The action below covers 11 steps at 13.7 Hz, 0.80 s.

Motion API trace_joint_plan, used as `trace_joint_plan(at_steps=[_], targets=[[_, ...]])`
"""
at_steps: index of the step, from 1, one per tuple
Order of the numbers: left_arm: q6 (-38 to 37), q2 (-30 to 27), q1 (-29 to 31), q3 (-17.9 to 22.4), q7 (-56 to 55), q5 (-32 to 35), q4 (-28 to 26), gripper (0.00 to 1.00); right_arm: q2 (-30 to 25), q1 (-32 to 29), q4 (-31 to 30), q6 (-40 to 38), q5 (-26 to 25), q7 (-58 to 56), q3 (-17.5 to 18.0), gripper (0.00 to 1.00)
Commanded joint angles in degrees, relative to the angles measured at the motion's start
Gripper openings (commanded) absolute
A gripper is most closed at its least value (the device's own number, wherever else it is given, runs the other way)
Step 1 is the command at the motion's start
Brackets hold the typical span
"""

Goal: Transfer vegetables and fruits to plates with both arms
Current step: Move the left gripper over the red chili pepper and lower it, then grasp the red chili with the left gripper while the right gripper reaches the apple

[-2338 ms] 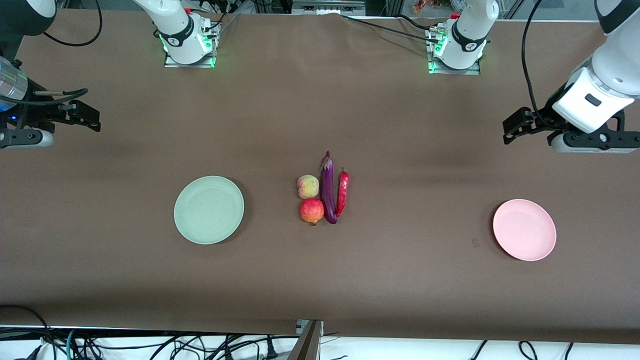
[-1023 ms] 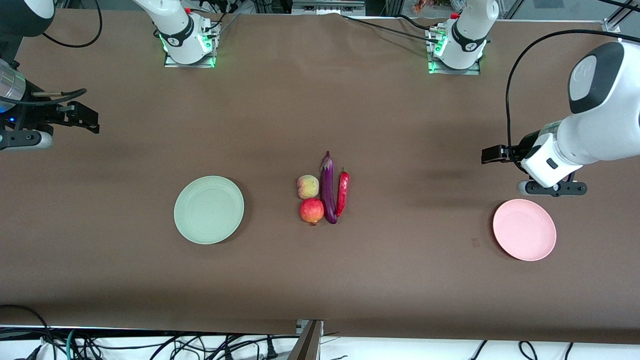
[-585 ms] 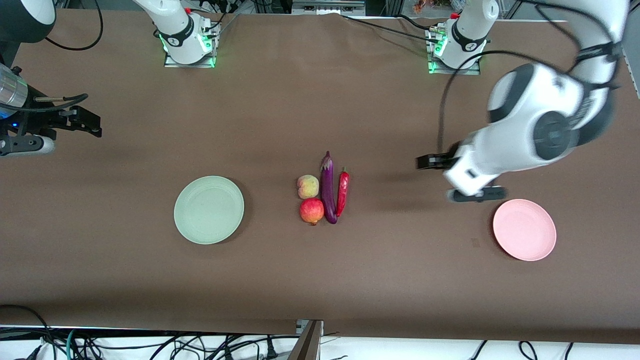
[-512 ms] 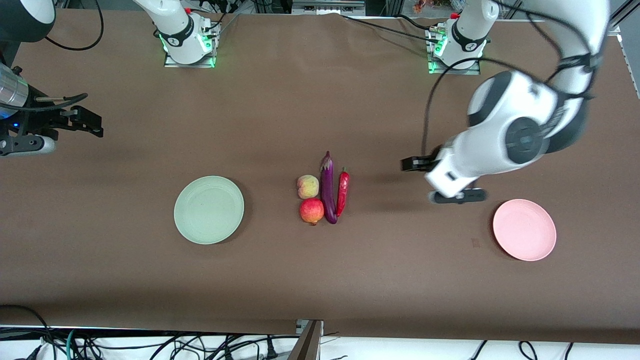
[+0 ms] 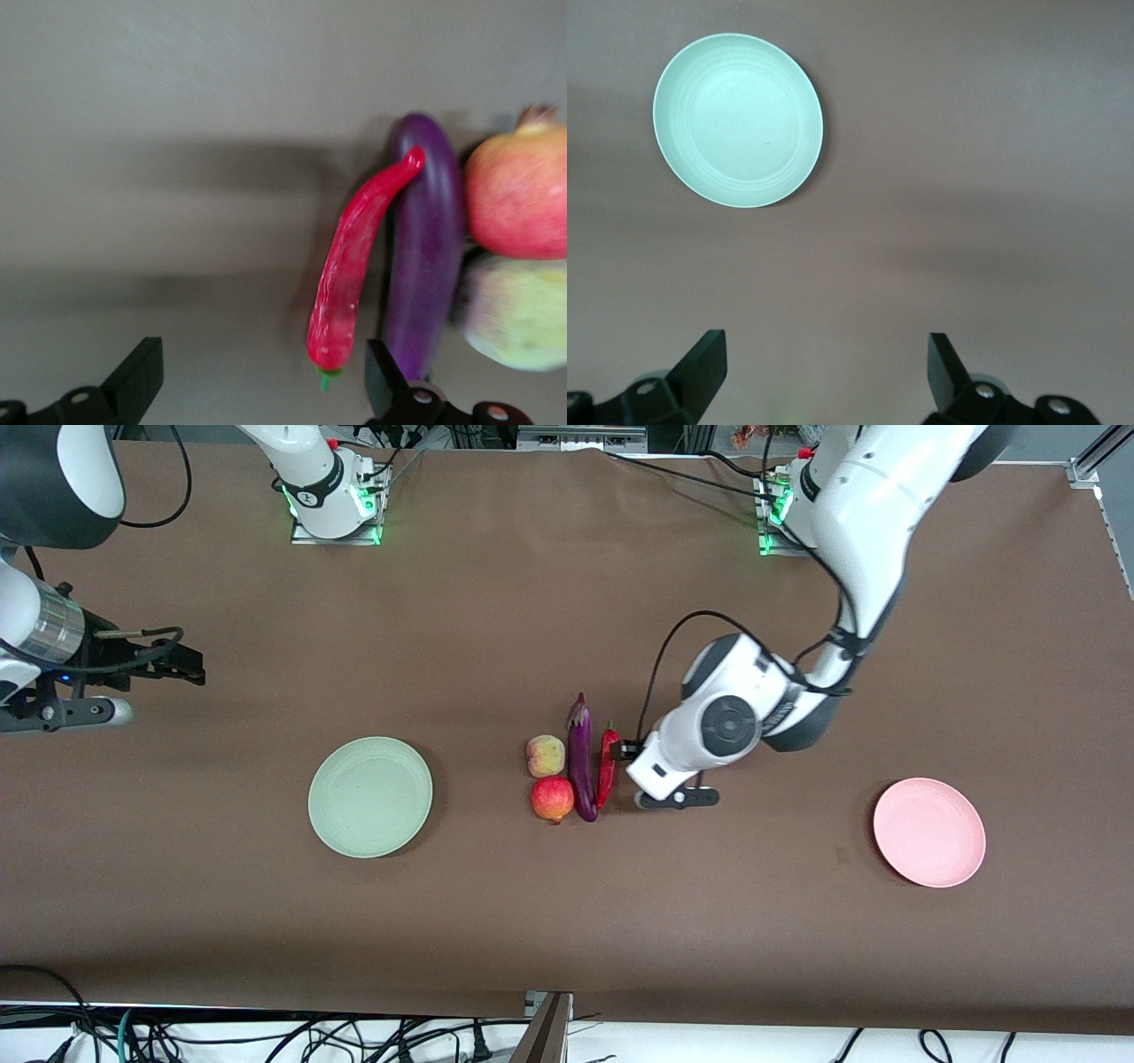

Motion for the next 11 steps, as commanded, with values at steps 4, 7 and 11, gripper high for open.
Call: trace_joint_plan(at_steps=[4,7,11], targets=[[1.54,3.29,-5.04,4.70,-1.38,1.66,3.27,1.00,5.26,3.93,1.13,3.43,1.09,1.24,0.41,1.00],[4.62,5.31,-5.83,4.70,-2.00,1.57,4.93,1.00,9.82,4.90,1.13,7.11,6.78,7.14,0.50,1.00],[5.94,6.55,-6.72,4.88,-3.67,1.75,4.85,1.00,14.57,8.41,1.13,12.21,7.77,10.57,0.50,1.00]])
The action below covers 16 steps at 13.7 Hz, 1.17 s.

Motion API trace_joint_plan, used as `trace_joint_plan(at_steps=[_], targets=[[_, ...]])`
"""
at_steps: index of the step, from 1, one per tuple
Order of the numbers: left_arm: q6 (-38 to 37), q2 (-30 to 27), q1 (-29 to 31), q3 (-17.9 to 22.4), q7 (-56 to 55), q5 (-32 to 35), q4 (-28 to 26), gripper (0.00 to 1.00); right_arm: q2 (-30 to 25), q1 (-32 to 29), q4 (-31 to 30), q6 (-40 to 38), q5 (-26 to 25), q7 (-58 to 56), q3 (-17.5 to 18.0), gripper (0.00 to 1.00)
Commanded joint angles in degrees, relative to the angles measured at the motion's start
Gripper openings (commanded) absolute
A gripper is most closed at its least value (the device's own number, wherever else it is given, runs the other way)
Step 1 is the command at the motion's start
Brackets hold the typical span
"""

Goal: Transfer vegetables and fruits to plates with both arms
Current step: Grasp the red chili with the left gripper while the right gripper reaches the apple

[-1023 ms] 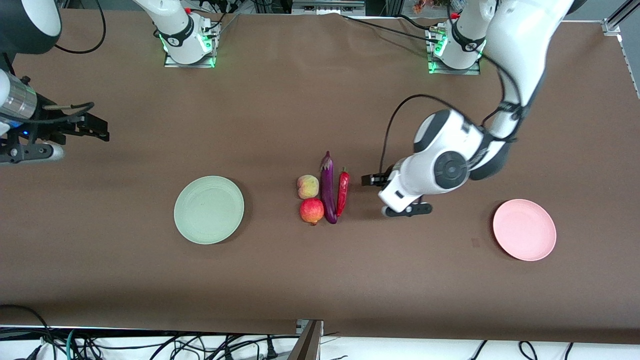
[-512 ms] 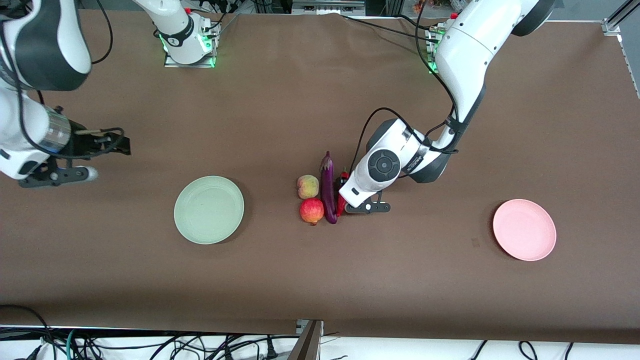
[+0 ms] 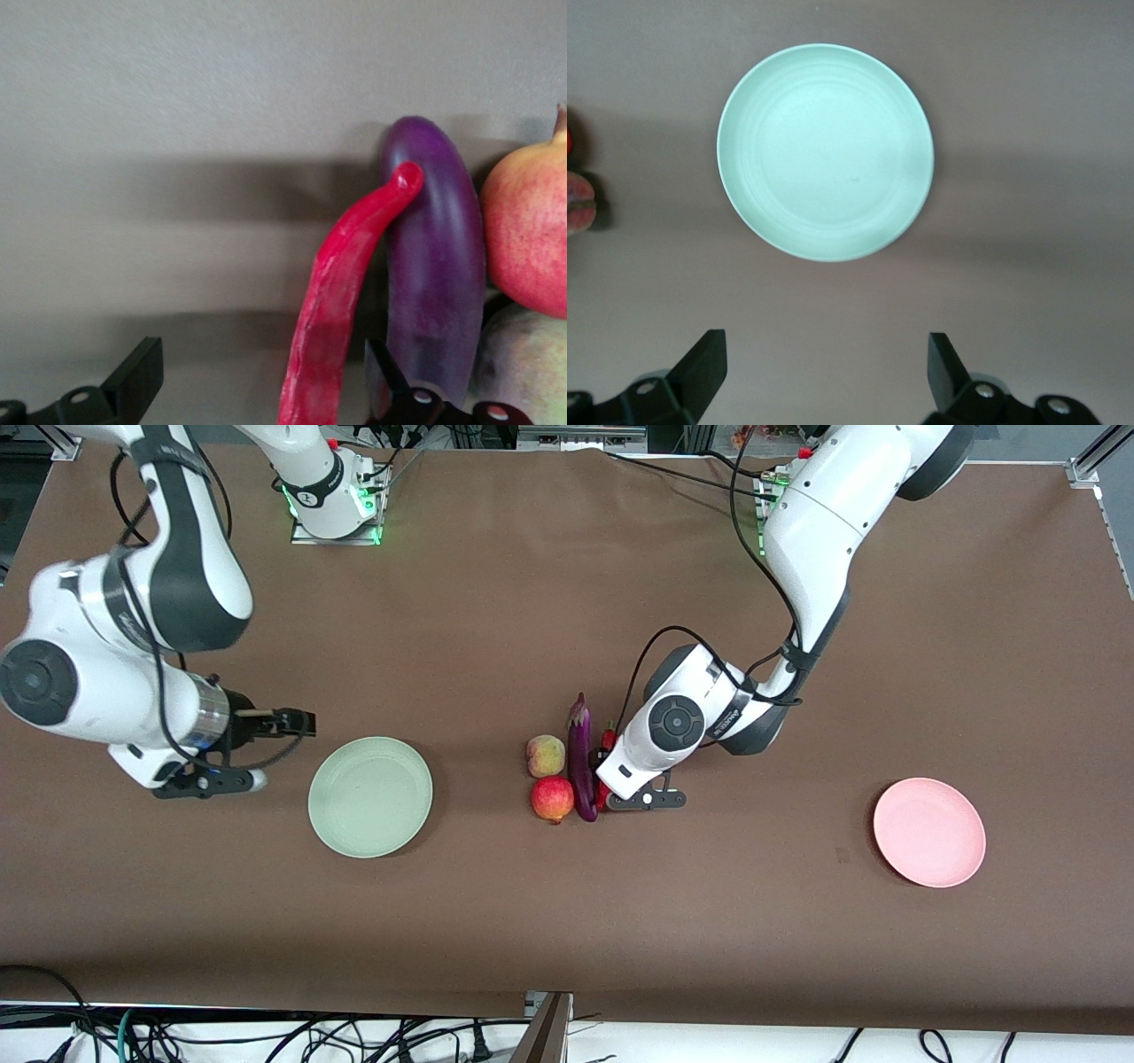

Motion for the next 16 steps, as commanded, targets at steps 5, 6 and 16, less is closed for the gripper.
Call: trace_joint_plan(at_steps=[5,6,16], targets=[[0.33,2.84,-2.62,1.34,-2.78,1.38,2.86,0.89,4.28,5.73,1.15,4.23,0.90,6.54,-0.15,1.00],[0.33,2.84,-2.27,1.34,-2.26,1.38,2.86,0.68,4.37,6.26,1.15,4.50,0.90,7.86,-0.15,1.00],[-5.62,-3.12,8.17,2.48,21.41,3.49,3.12,0.00,8.23,17.15,1.15,13.62,0.99,23.67,-0.15,1.00]])
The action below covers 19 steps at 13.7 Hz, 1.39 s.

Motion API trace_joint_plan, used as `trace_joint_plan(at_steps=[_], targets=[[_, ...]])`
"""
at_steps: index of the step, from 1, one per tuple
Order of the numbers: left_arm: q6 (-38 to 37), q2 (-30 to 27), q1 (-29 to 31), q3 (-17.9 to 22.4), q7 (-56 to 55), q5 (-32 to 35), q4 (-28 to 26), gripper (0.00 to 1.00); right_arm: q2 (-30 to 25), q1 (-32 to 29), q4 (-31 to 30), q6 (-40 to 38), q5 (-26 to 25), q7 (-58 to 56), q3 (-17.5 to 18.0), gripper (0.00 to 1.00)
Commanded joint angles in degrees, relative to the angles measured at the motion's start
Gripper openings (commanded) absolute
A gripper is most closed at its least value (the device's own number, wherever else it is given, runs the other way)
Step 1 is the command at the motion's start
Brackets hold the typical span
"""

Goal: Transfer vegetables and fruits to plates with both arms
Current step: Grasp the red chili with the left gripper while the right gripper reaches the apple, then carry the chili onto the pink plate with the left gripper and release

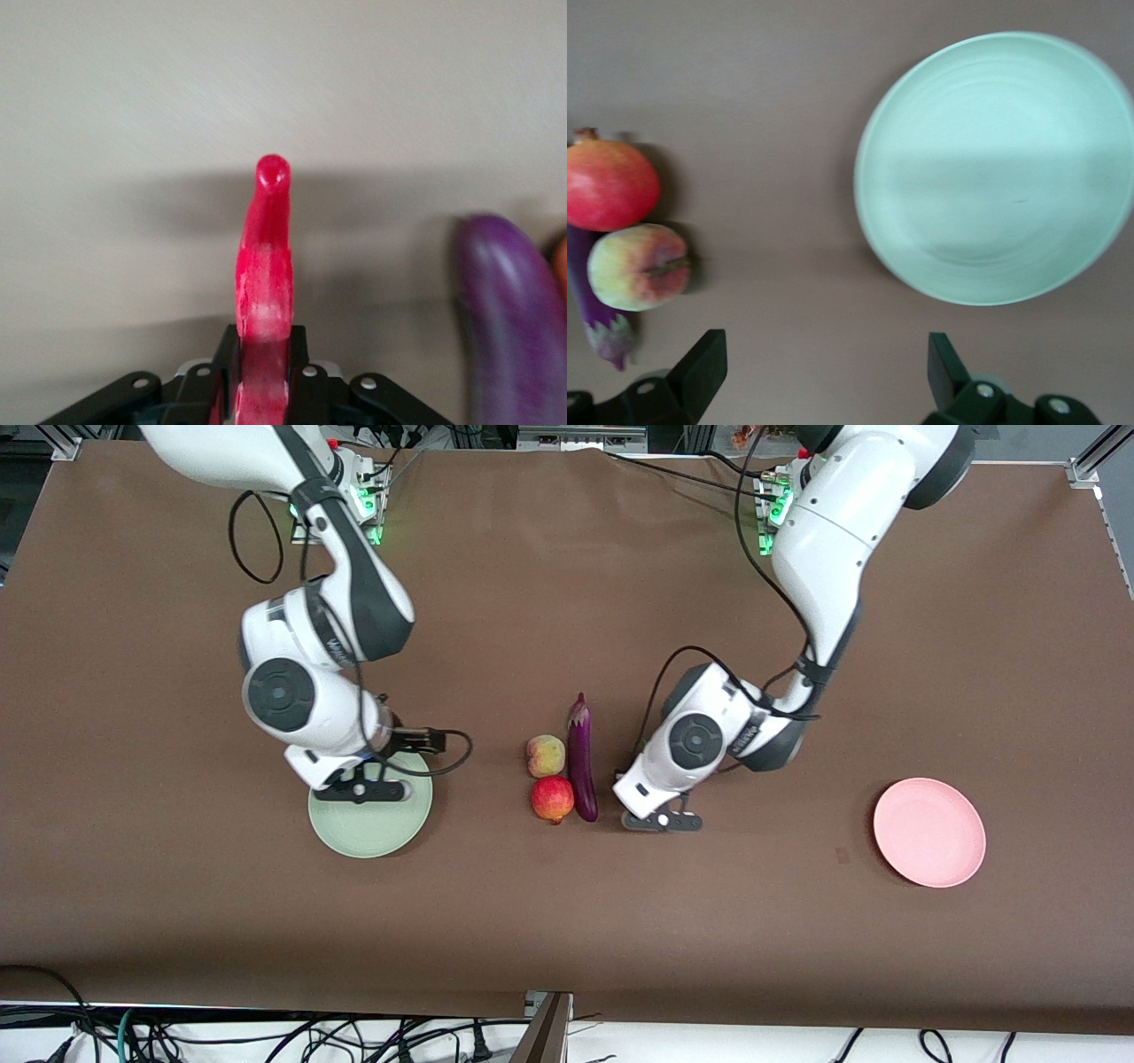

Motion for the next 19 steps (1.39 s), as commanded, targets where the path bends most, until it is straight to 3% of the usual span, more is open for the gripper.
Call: trace_joint_plan(at_steps=[1,6,10,14,17,18,19], targets=[[-5.83,-4.89,7.21,-0.45,16.25,1.06,-0.16,0.00,2.52,4.22,1.09,3.76,0.72,6.14,-0.47,1.00],[-12.43,-8.07,23.11,0.43,44.13,2.12,-0.42,0.00,7.44,11.16,1.26,14.21,0.72,19.58,-0.47,1.00],[-15.42,-7.72,32.88,0.43,58.03,9.31,-0.60,0.00,10.87,14.86,1.35,22.56,0.54,24.79,-0.47,1.00],[-13.50,-6.14,35.89,1.05,61.66,9.59,-0.43,0.00,12.81,16.54,1.26,26.09,-0.77,24.44,-0.56,1.00],[-9.80,-4.65,36.07,2.36,64.92,9.50,-0.51,0.00,13.51,16.45,1.26,26.10,-4.89,23.91,-0.65,1.00],[-9.80,-3.95,35.98,2.37,64.66,9.50,-0.51,0.26,13.69,16.45,1.26,26.10,-5.86,23.91,-0.65,1.00],[-9.71,-3.68,35.98,2.37,64.31,9.41,-0.51,0.67,13.95,16.45,1.26,26.10,-6.83,23.82,-0.65,1.00]])
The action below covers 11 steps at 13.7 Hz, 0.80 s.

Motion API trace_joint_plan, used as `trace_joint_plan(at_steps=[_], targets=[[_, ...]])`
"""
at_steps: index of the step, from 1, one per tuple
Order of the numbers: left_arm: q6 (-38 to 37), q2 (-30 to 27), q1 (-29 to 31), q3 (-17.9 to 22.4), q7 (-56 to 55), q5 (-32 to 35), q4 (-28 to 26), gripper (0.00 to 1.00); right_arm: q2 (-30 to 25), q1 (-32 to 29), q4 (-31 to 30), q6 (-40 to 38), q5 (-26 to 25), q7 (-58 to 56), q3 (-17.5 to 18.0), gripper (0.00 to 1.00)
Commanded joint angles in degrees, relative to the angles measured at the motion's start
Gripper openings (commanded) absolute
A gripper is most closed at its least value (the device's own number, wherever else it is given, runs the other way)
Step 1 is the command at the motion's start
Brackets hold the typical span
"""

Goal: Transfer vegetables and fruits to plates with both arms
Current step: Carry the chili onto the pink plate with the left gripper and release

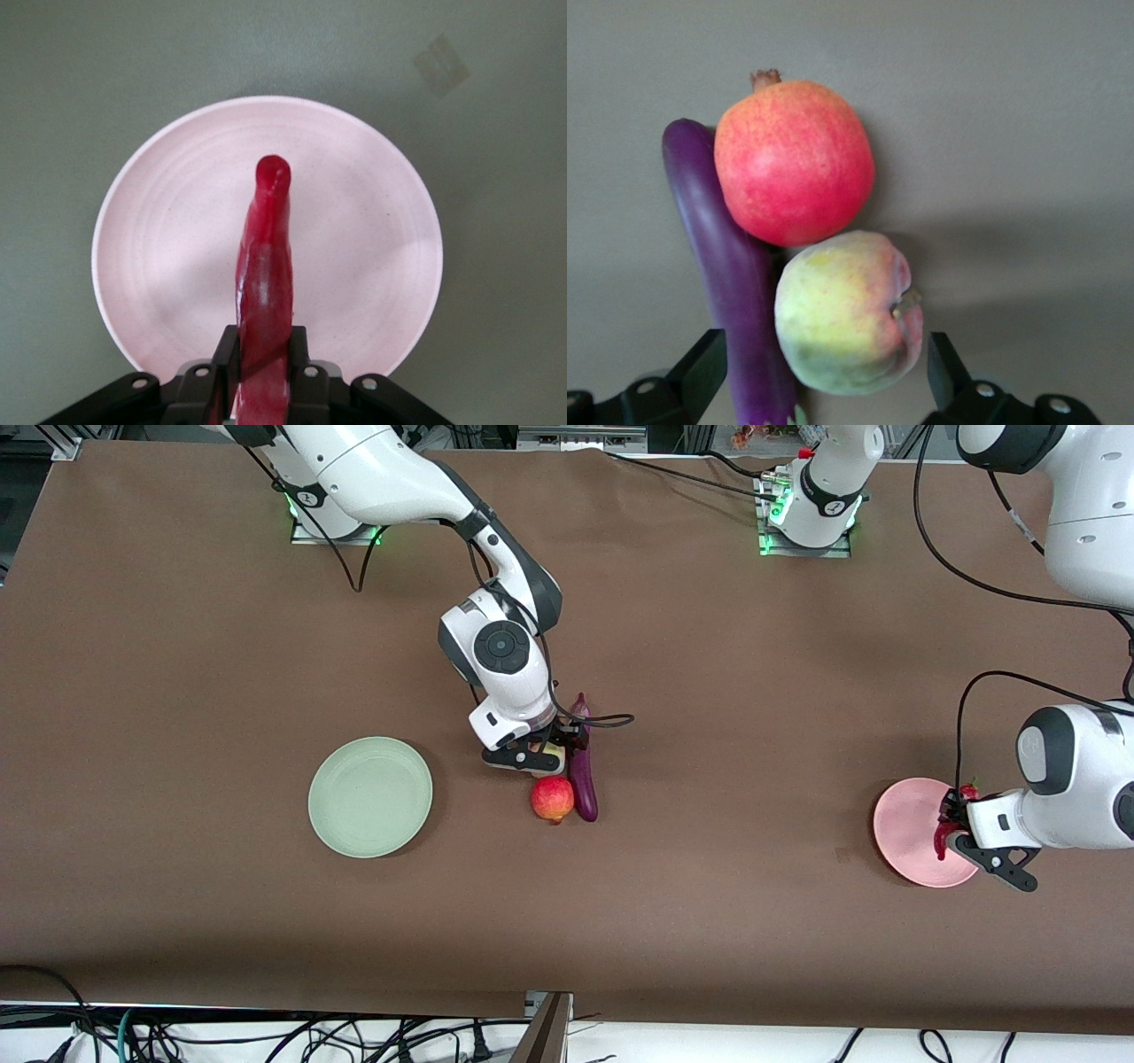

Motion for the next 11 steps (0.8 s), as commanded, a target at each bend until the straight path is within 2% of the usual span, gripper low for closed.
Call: trace_joint_plan(at_steps=[1,7,8,9,10,11], targets=[[0.90,0.70,-0.06,0.23,0.57,0.81,-0.29,1.00,1.23,0.54,1.22,0.24,-2.94,-0.33,-0.50,1.00],[-0.58,-1.84,-0.33,-1.25,1.09,0.19,0.50,1.00,2.89,0.54,1.13,3.49,-3.21,-0.16,-0.50,1.00],[-1.81,-2.89,-0.41,-3.09,0.83,-1.55,0.50,1.00,2.90,0.46,1.13,3.49,-3.21,-0.33,-0.50,0.83],[-3.21,-3.68,-0.68,-5.11,0.22,-2.96,0.50,1.00,2.90,0.37,1.13,3.49,-3.21,-0.33,-0.50,0.58],[-4.45,-3.87,-0.85,-7.13,-1.26,-4.19,0.50,1.00,2.98,0.37,1.13,3.49,-3.30,-0.33,-0.50,0.45],[-5.33,-3.78,-0.85,-9.76,-3.80,-5.08,0.42,1.00,2.98,0.37,1.04,3.49,-3.39,-0.42,-0.59,0.41]])
